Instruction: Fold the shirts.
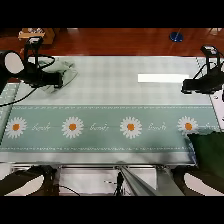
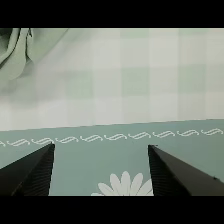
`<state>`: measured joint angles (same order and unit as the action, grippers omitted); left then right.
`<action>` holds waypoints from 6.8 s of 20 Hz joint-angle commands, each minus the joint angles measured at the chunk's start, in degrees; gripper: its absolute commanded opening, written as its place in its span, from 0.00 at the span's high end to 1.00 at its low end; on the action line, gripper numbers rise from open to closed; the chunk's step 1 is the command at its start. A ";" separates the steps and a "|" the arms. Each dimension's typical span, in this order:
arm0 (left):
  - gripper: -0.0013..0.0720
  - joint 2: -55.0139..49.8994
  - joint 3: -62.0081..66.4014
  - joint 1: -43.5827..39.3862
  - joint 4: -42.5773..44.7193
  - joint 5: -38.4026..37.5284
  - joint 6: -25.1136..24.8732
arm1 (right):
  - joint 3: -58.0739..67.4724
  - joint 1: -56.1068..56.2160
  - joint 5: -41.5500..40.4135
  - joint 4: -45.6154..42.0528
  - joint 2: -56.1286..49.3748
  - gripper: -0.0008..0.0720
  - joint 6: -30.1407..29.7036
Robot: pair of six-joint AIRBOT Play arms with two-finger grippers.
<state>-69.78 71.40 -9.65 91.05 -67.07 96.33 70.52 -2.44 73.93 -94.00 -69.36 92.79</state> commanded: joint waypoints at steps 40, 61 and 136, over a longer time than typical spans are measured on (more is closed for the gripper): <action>0.00 -0.83 0.07 1.38 8.63 21.49 -7.17 | 0.04 0.04 -9.81 -1.25 -0.07 0.16 -3.13; 0.86 -27.23 0.22 16.39 7.96 33.55 -5.64 | 0.04 0.04 -6.58 3.87 -0.07 0.16 -3.26; 0.05 -24.28 -13.38 8.07 -52.59 5.16 -27.32 | -11.98 -12.44 -1.77 14.67 3.10 0.16 -17.42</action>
<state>-91.13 57.04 -0.64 40.40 -64.88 69.82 58.57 -14.85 72.29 -79.48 -66.30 75.37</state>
